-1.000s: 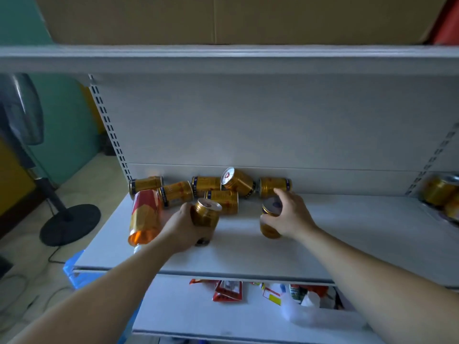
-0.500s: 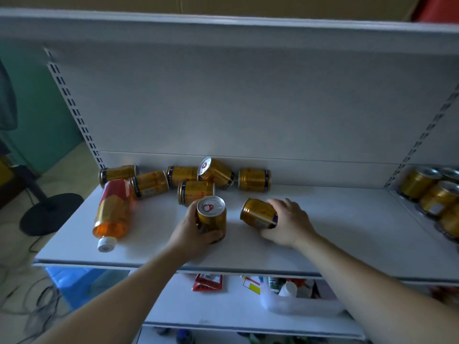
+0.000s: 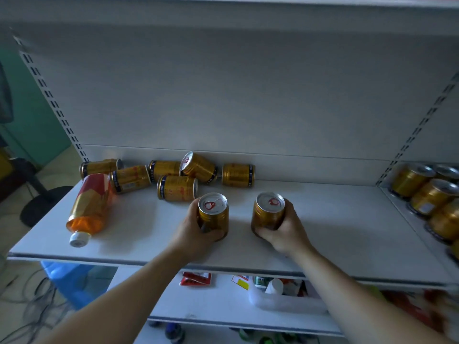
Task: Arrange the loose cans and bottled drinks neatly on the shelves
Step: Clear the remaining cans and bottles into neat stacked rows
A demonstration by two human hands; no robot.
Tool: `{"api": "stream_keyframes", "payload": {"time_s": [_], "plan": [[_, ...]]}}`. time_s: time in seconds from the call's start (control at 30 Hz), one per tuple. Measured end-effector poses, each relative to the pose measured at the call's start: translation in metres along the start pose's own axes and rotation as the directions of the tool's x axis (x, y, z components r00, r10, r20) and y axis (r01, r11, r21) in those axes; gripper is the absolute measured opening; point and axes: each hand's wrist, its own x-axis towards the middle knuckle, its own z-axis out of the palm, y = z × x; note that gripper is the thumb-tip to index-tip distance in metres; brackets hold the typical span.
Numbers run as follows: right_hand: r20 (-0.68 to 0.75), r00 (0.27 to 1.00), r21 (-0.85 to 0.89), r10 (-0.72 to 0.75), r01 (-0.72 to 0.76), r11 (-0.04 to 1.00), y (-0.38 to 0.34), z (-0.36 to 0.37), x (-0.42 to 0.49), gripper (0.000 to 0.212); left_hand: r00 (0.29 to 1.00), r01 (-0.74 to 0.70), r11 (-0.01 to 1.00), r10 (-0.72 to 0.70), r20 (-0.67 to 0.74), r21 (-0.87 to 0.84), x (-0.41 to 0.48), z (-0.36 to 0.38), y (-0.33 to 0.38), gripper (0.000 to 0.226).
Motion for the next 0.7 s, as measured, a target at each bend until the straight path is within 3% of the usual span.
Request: {"api": "stream_keyframes", "payload": {"time_s": [0.23,0.4,0.7], "plan": [[-0.071,0.994,0.029,0.087,-0.085,0.996,-0.002,-0.012,-0.027,0.062,1.000,0.004,0.999,-0.003,0.015,-0.035,-0.011,0.015,0.013,0.074],[-0.208,0.963,0.173,0.169,-0.134,0.976,0.000,-0.030,-0.078,0.061,0.989,-0.009,0.994,0.025,0.145,-0.110,-0.038,0.030,0.027,0.074],[-0.346,0.901,0.204,0.260,-0.198,0.959,0.007,-0.108,-0.168,0.062,0.915,-0.074,0.978,0.144,0.378,-0.194,-0.091,0.092,0.088,0.076]]}}
